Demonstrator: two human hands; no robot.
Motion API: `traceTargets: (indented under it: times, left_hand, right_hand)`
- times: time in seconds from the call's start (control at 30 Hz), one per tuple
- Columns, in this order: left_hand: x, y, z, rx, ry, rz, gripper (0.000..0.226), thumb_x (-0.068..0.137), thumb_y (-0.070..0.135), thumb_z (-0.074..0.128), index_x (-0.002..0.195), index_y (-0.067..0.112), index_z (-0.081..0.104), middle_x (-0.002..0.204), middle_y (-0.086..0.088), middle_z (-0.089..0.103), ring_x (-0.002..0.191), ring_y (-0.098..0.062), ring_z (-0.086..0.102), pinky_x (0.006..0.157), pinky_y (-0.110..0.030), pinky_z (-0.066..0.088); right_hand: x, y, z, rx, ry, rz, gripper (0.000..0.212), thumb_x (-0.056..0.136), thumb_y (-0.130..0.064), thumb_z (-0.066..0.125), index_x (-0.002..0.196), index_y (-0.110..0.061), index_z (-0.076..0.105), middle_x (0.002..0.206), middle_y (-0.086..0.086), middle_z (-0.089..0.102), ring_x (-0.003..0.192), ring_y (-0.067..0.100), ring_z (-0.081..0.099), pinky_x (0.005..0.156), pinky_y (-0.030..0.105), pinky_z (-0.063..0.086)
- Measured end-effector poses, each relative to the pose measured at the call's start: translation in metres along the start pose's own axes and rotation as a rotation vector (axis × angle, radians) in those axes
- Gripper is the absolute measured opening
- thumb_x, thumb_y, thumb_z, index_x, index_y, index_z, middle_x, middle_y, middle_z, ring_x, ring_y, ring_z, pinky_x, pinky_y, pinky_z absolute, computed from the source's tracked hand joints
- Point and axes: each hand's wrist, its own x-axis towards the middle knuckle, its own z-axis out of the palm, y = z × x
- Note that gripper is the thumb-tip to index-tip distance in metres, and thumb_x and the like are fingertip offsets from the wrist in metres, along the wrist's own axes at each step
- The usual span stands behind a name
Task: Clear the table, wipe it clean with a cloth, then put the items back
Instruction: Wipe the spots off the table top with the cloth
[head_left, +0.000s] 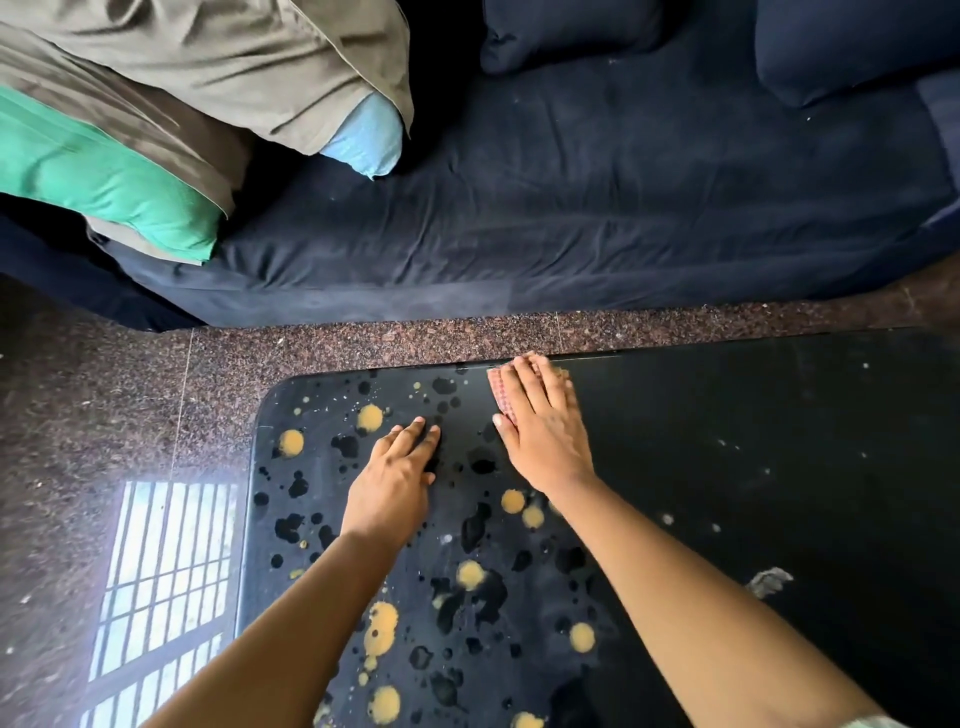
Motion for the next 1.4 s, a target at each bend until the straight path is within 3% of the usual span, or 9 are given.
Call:
traceTargets:
  times: [0.07, 0.27, 0.43, 0.5, 0.7, 0.93, 1.17, 1.33, 1.4]
  left_hand:
    - [0.001, -0.001, -0.001, -0.004, -0.017, 0.007, 0.057, 0.099, 0.023, 0.046, 0.151, 0.028, 0.022, 0.158, 0.012, 0.015, 0.143, -0.014, 0.013, 0.112, -0.027, 0.027]
    - [0.0, -0.01, -0.003, 0.032, -0.086, 0.052, 0.072, 0.093, 0.039, 0.054, 0.152, 0.029, 0.014, 0.159, 0.011, 0.008, 0.145, -0.015, 0.009, 0.116, -0.029, 0.021]
    - [0.001, -0.017, -0.003, 0.045, -0.126, 0.071, 0.081, 0.089, 0.042, 0.06, 0.152, 0.03, 0.011, 0.159, 0.012, 0.004, 0.145, -0.013, 0.006, 0.116, -0.03, 0.02]
    - [0.002, -0.019, -0.003, 0.048, -0.144, 0.077, 0.085, 0.087, 0.043, 0.063, 0.152, 0.03, 0.01, 0.159, 0.013, 0.003, 0.146, -0.013, 0.005, 0.116, -0.03, 0.021]
    - [0.002, -0.016, -0.002, 0.036, -0.16, 0.063, 0.09, 0.085, 0.041, 0.066, 0.152, 0.031, 0.007, 0.159, 0.015, -0.001, 0.146, -0.012, 0.001, 0.117, -0.031, 0.021]
    - [0.002, -0.009, -0.003, 0.039, -0.159, 0.023, 0.089, 0.086, 0.033, 0.067, 0.152, 0.03, 0.008, 0.159, 0.014, -0.001, 0.146, -0.013, 0.002, 0.116, -0.032, 0.024]
    - [0.001, -0.007, -0.002, 0.008, -0.156, 0.008, 0.089, 0.086, 0.029, 0.067, 0.152, 0.029, 0.008, 0.159, 0.015, -0.002, 0.146, -0.012, -0.001, 0.115, -0.031, 0.024]
    - [0.0, -0.007, -0.004, 0.026, -0.155, 0.007, 0.088, 0.087, 0.029, 0.066, 0.152, 0.029, 0.007, 0.159, 0.014, -0.002, 0.146, -0.012, 0.0, 0.115, -0.03, 0.022]
    - [0.0, -0.006, -0.005, 0.021, -0.16, 0.005, 0.088, 0.087, 0.029, 0.066, 0.152, 0.029, 0.007, 0.159, 0.014, -0.003, 0.146, -0.012, 0.0, 0.115, -0.03, 0.023]
  right_hand:
    - [0.002, 0.019, -0.001, -0.036, -0.022, -0.052, 0.061, 0.097, -0.045, 0.03, 0.151, -0.024, 0.012, 0.159, -0.005, 0.011, 0.147, 0.017, -0.001, 0.117, 0.046, 0.002]
    - [0.007, 0.021, -0.005, 0.054, 0.098, 0.373, 0.061, 0.096, -0.042, 0.038, 0.149, -0.015, 0.025, 0.156, 0.005, 0.023, 0.145, 0.029, 0.009, 0.117, 0.049, 0.008]
    - [0.015, 0.005, -0.006, -0.03, -0.007, -0.022, 0.062, 0.097, -0.046, 0.033, 0.151, -0.019, 0.018, 0.158, 0.001, 0.017, 0.146, 0.023, 0.004, 0.117, 0.047, 0.002]
    - [0.016, 0.026, -0.008, -0.063, -0.017, -0.041, 0.061, 0.097, -0.047, 0.03, 0.151, -0.024, 0.016, 0.159, -0.003, 0.015, 0.146, 0.02, 0.004, 0.116, 0.046, 0.001]
    - [0.016, 0.019, -0.005, 0.039, 0.11, 0.363, 0.061, 0.095, -0.043, 0.038, 0.148, -0.015, 0.027, 0.155, 0.007, 0.026, 0.145, 0.029, 0.011, 0.117, 0.049, 0.006]
    - [0.014, -0.003, 0.004, -0.022, 0.037, -0.036, 0.059, 0.097, -0.043, 0.034, 0.15, -0.019, 0.022, 0.157, 0.0, 0.021, 0.147, 0.022, 0.007, 0.116, 0.044, 0.002]
    - [0.002, 0.007, 0.003, 0.065, 0.129, 0.392, 0.06, 0.096, -0.042, 0.037, 0.148, -0.014, 0.027, 0.156, 0.005, 0.023, 0.146, 0.028, 0.009, 0.117, 0.048, 0.007]
    - [-0.002, -0.016, 0.007, -0.006, 0.031, -0.069, 0.062, 0.094, -0.045, 0.035, 0.149, -0.018, 0.026, 0.157, 0.001, 0.023, 0.146, 0.022, 0.01, 0.116, 0.046, 0.009]
    - [-0.007, 0.002, 0.008, -0.047, 0.017, -0.092, 0.062, 0.093, -0.047, 0.025, 0.15, -0.021, 0.024, 0.157, -0.002, 0.022, 0.146, 0.019, 0.009, 0.116, 0.044, 0.006]
